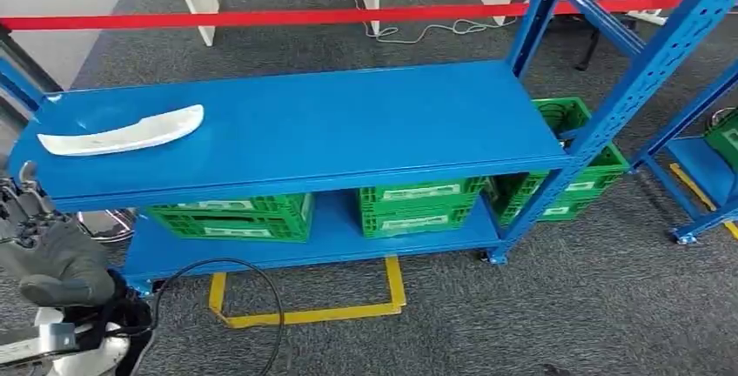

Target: Take the parts from the cabinet and place them on the table.

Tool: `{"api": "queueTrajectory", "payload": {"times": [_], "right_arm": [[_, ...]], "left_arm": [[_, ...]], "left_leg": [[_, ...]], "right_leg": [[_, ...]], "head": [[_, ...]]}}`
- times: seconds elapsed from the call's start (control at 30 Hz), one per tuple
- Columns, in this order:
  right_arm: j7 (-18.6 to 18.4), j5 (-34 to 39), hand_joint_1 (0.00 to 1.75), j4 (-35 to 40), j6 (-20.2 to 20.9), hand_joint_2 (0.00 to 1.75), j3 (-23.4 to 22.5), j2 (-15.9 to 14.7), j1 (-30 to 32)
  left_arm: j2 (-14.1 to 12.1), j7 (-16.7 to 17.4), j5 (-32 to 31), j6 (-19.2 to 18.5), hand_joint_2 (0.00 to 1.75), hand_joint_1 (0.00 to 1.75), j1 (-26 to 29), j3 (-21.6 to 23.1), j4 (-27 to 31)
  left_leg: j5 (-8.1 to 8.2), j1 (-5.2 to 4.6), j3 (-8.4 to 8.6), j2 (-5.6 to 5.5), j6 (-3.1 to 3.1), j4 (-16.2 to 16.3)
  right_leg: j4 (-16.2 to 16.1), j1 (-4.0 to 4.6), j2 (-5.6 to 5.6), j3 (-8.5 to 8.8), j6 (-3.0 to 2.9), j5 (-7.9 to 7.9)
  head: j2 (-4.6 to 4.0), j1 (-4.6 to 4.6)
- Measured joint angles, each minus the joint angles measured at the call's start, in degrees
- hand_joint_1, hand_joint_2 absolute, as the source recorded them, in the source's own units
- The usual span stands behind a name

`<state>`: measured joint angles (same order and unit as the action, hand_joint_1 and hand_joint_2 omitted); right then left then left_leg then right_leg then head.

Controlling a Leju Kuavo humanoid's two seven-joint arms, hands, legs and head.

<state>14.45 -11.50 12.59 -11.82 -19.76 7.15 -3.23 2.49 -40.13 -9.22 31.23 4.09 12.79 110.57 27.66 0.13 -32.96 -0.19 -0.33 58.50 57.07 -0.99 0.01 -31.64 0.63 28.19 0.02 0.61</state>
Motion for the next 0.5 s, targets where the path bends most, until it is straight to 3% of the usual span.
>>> {"api": "queueTrajectory", "payload": {"times": [0.03,0.1,0.13,0.17,0.2,0.23,0.3,0.33,0.37,0.47,0.5], "right_arm": [[0.0,0.0,0.00,0.0,-0.1,0.00,0.0,0.0,-0.1],[0.0,-0.2,0.00,0.0,0.0,0.00,0.0,0.0,-0.1],[-0.1,-0.3,0.00,0.0,0.1,0.00,0.0,0.0,-0.1],[-0.3,-0.4,0.00,0.0,0.1,0.00,0.1,0.0,-0.1],[-0.4,-0.5,0.00,0.0,0.0,0.00,0.1,0.0,-0.1],[-0.6,-0.5,0.00,0.0,-0.1,0.00,0.1,0.0,-0.1],[-1.0,-0.4,0.00,0.0,-0.9,0.00,0.1,0.0,-0.2],[-1.0,-0.4,0.00,0.0,-0.8,0.00,0.1,0.0,-0.2],[-1.0,-0.4,0.00,0.0,-0.8,0.00,0.1,0.0,-0.2],[-1.0,-0.4,0.00,0.0,-0.7,0.00,0.1,0.0,-0.2],[-1.0,-0.4,0.00,0.0,-0.7,0.00,0.1,0.0,-0.2]], "left_arm": [[0.0,0.0,-0.1,0.1,0.00,0.00,-0.1,0.0,0.0],[0.0,0.0,-0.3,0.2,0.00,0.00,0.0,0.0,0.0],[0.0,0.0,-0.5,0.2,0.00,0.00,0.0,0.0,0.0],[0.0,0.0,-0.5,0.3,0.00,0.00,0.0,0.0,0.0],[0.0,0.0,-0.6,0.4,0.00,0.00,0.0,0.1,0.0],[0.0,0.0,-0.6,0.5,0.00,0.00,0.0,0.1,0.0],[0.0,0.0,-0.6,0.8,0.00,0.00,-0.1,0.4,0.2],[0.0,0.0,-0.6,1.0,0.00,0.00,-0.2,0.4,0.3],[0.0,0.0,-0.6,1.0,0.00,0.00,-0.2,0.6,0.5],[-0.1,0.0,-0.5,1.1,0.00,0.00,-0.1,0.7,0.5],[-0.1,0.0,-0.5,1.1,0.00,0.00,-0.1,0.7,0.6]], "left_leg": [[1.64,0.03,-0.81,0.05,-0.35,2.0],[6.27,0.33,-4.63,0.04,-0.87,10.9],[7.85,0.35,-6.58,0.04,-1.04,15.2],[8.02,0.41,-7.40,0.04,-1.15,17.1],[6.79,0.52,-6.95,0.05,-1.18,16.3],[4.64,0.62,-5.55,0.05,-1.13,13.3],[-0.63,0.72,-0.49,0.05,-0.93,2.7],[-0.04,0.50,0.78,-0.02,-0.81,0.4],[0.01,0.42,0.80,-0.06,-0.38,-0.5],[-0.08,0.17,0.40,-0.12,0.67,-0.3],[-0.40,0.53,0.56,-0.05,1.17,-0.7]], "right_leg": [[0.0,-0.02,0.01,0.01,-0.23,-0.01],[0.0,-0.01,-0.05,-0.01,-0.44,0.03],[0.0,-0.01,-0.10,-0.05,-0.44,0.03],[0.0,-0.02,-0.11,-0.02,-0.44,0.04],[0.0,-0.04,-0.10,0.03,-0.43,0.04],[0.1,-0.05,-0.05,0.09,-0.41,0.05],[0.1,-0.13,0.06,0.40,-0.09,0.25],[0.2,0.14,0.07,0.33,0.22,0.37],[0.5,0.30,0.16,-0.05,0.54,0.45],[0.2,0.09,0.01,-0.04,1.53,0.21],[0.5,-0.08,0.04,-0.56,1.85,0.71]], "head": [[0.00,-0.31],[0.00,-0.31],[0.00,-0.33],[0.00,-0.31],[0.00,-0.31],[0.00,-0.31],[0.00,-0.33],[0.00,-0.31],[0.00,-0.22],[0.00,-0.18],[0.00,-0.26]]}}
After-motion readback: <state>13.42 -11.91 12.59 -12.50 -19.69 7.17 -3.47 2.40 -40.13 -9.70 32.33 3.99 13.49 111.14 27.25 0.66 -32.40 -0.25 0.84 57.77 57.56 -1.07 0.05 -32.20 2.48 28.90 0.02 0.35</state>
